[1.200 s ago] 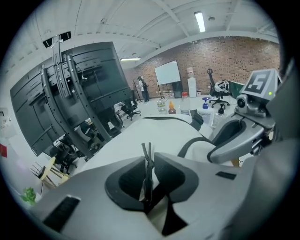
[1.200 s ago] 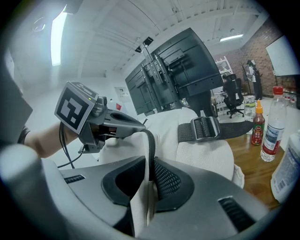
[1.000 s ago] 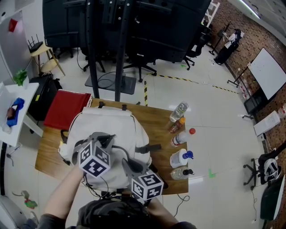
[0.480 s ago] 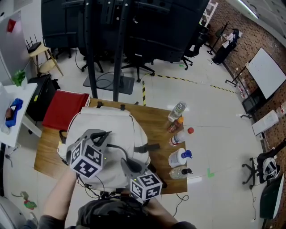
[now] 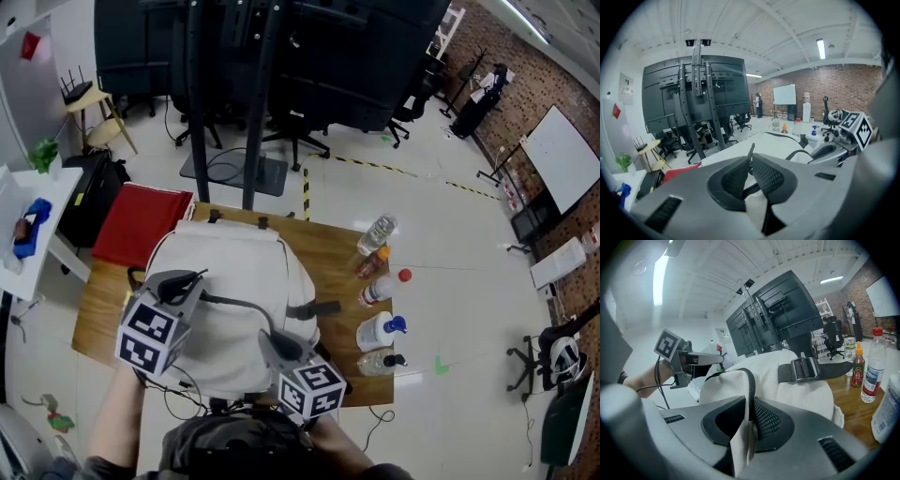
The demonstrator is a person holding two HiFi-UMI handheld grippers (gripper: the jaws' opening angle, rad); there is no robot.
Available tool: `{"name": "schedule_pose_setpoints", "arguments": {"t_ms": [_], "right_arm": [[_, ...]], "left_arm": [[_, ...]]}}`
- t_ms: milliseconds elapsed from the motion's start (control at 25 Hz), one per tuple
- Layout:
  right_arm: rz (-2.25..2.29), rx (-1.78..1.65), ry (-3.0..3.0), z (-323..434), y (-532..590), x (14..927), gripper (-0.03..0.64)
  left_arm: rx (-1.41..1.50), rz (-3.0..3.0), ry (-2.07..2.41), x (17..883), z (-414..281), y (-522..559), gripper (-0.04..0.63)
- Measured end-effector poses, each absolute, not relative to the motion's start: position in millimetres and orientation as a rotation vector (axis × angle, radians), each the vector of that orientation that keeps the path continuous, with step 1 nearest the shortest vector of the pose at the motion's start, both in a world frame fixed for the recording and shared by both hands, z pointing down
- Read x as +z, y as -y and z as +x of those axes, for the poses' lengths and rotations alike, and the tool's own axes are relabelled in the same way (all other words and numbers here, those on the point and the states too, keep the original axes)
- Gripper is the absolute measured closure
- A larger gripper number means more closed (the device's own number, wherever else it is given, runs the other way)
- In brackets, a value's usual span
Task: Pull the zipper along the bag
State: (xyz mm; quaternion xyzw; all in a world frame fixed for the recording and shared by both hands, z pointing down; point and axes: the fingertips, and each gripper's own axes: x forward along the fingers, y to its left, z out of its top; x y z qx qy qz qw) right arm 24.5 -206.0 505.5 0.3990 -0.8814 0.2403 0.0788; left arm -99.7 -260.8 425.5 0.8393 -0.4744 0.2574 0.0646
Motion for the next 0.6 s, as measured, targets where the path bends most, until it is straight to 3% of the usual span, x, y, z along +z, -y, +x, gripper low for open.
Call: {"name": "schedule_pose_setpoints", "arguments": {"t_ms": [600], "right_arm": [[1.187,0.688,2.636,17.7,204.5,503.5,0.552]], "left_arm": [[0.416,2.471,1.372,430.2,-141.0,249.8,0.537]]}}
